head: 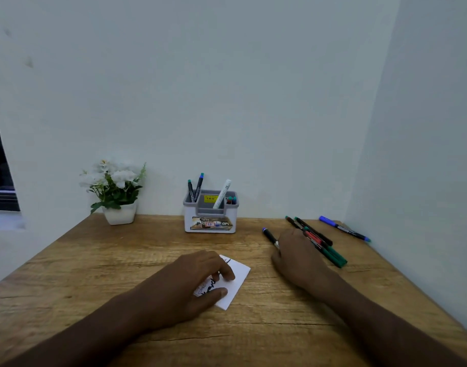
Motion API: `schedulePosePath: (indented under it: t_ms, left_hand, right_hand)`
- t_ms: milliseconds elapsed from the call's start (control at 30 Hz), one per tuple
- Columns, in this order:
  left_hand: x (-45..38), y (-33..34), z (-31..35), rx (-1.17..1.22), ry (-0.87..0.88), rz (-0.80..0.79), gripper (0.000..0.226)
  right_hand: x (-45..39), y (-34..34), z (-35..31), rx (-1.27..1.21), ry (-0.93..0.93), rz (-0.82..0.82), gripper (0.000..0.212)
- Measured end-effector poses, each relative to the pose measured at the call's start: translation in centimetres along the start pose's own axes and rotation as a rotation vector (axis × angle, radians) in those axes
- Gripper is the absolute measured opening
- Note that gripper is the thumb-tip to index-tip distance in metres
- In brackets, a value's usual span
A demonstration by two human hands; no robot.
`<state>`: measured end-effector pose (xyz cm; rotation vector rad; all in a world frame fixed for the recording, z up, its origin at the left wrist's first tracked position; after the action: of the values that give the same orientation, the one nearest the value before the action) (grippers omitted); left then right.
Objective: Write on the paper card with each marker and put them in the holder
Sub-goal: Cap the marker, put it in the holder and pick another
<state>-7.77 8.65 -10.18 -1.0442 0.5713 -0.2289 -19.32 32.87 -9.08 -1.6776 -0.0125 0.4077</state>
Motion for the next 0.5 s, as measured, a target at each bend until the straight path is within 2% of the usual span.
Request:
schedulePosePath:
  t_ms: [133,200,300,400,500]
  left_hand:
    - [0.2,-0.3,-0.1,0.071,-0.040,0.046,0.028]
    - [0.2,-0.5,-0.1,0.123,-0.057,0.091,0.029]
    - [0.2,-0.6,0.1,0.178,-0.089,0.154,0.034]
    - [0.1,-0.7,0.8,0.140,-0.060,0.223,0.042]
    - [-0.1,-0.9,1.4,0.096,-0.058,0.253,0.039]
  right_hand:
    - [0.6,-0.6,-0.7,-0.037,0.001,-0.011,0.023]
    - [1.1,-1.5,-1.3,-0.125,-0.035,0.043,0.017]
    - [2.0,-2.6,-2.9,-0.403,-0.167,0.107,0.014]
    - [3.3,-2.8,-4.7,-0.849,-0.321,0.015,0.004]
    - [4.4,-2.2,-5.8,-1.073,-0.397,-0.015,0.011]
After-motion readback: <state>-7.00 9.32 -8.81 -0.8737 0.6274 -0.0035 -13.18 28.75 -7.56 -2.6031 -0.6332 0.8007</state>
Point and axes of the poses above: each hand's wrist, its own x-axis away from the middle knuckle, its own y-axis out of the palm, z = x × y, the point moved 1 cm from there along -x, towards the middle knuckle, and after that the axes turned 7 degrees about x, right-handed, at the moved point
